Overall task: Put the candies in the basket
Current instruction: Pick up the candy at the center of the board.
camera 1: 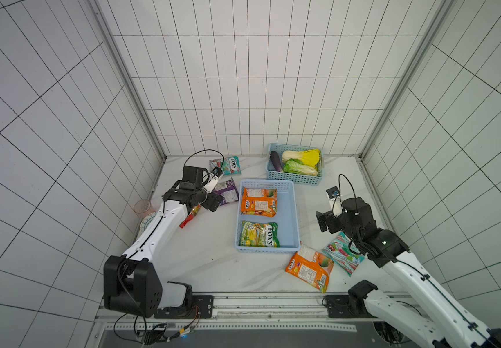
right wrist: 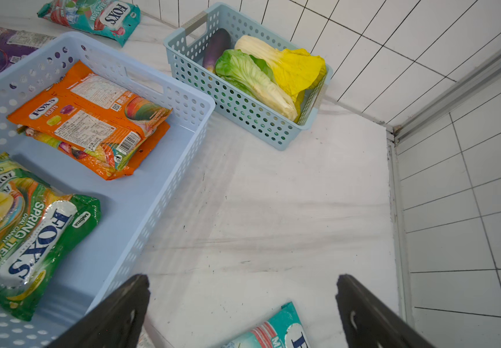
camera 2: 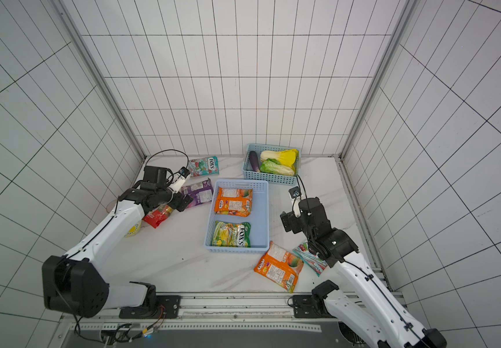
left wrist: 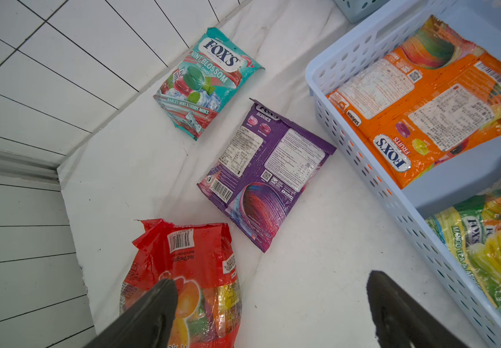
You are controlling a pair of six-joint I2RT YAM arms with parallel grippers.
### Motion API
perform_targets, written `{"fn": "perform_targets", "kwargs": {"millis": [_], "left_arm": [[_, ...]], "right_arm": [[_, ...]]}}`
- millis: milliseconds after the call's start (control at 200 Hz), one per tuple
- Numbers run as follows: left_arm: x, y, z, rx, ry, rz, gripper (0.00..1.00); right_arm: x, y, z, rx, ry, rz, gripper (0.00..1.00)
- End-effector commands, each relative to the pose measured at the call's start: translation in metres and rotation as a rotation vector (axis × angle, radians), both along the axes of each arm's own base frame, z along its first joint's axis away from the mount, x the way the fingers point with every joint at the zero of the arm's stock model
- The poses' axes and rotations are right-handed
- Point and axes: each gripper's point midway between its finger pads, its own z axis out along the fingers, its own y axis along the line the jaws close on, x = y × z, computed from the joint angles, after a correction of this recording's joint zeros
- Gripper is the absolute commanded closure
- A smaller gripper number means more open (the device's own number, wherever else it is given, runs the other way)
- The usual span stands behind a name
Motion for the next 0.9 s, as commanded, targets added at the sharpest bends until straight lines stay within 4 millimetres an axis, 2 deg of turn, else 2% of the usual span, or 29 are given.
{"fn": "perform_targets", "kwargs": {"millis": [0,185,375,894], "left_arm": [[0.009,-0.005,0.000,0.045,0.001,-0.039,0.04],[0.027,-0.011,-0.020,0.120,0.061,-0.035,0.05],[0.047,-0.008,-0.053,0.179,0.142,-0.009,0.08],[0.078,-0.010,-0.126,0.208,0.268,0.017,0.09]], "right_arm": [[0.004,-0.014,0.012,-0.008,-0.113,-0.053,0.01],[0.000,-0.026,0.021,-0.013,-0.202,-0.083,0.01],[-0.001,-0.030,0.022,-0.016,-0.237,-0.092,0.01],[0.000,-0.035,0.020,-0.035,-0.252,-0.113,0.01]]}}
